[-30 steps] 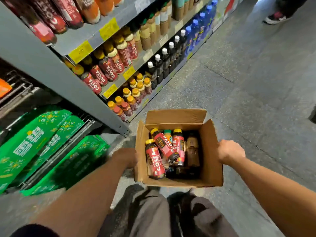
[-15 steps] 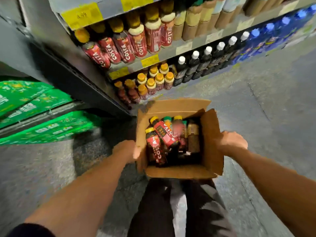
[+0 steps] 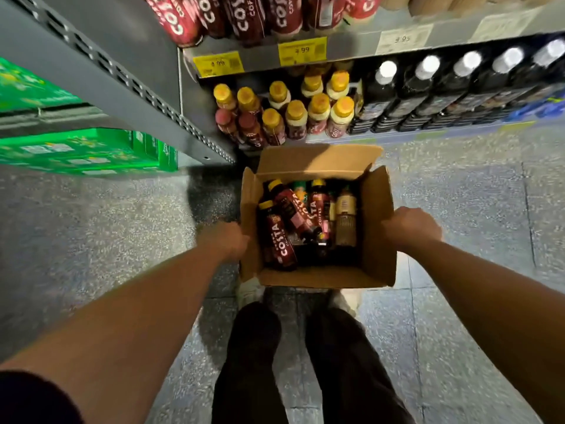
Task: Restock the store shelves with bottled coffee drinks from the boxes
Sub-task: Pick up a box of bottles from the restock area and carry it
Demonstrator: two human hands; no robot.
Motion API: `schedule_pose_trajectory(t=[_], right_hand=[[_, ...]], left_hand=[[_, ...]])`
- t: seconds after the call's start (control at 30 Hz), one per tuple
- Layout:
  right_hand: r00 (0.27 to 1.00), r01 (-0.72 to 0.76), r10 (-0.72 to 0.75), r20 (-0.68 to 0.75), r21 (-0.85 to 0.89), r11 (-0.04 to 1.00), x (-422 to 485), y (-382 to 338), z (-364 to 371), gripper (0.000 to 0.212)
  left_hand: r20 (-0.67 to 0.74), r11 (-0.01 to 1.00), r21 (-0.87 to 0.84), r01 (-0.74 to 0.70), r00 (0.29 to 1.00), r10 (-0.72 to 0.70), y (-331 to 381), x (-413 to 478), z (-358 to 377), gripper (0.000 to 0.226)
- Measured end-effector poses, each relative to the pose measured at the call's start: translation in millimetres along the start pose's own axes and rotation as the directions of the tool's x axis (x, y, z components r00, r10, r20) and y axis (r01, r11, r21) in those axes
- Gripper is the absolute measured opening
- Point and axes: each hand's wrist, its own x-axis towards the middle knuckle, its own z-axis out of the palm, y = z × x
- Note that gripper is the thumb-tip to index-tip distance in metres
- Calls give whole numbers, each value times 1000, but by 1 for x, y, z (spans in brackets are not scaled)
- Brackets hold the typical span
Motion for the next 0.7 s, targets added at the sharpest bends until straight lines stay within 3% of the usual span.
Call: schedule_pose_trajectory(t=[0.2,0.43,0.7], right_hand=[[1000,-21,20,-21,-76,997,18,-14,8,31],[994,-22,34,108,-111,994,-8,-20,-6,27],[989,148,-146,28,-222,964,-69,-63,-66,37]], left_hand=[[-2,999,-10,50,999,-50,2,15,6,45],[51,997,79,-3,999,-1,20,-4,-13,34],[-170,997,15,-78,982,80,25,-64,-90,33]])
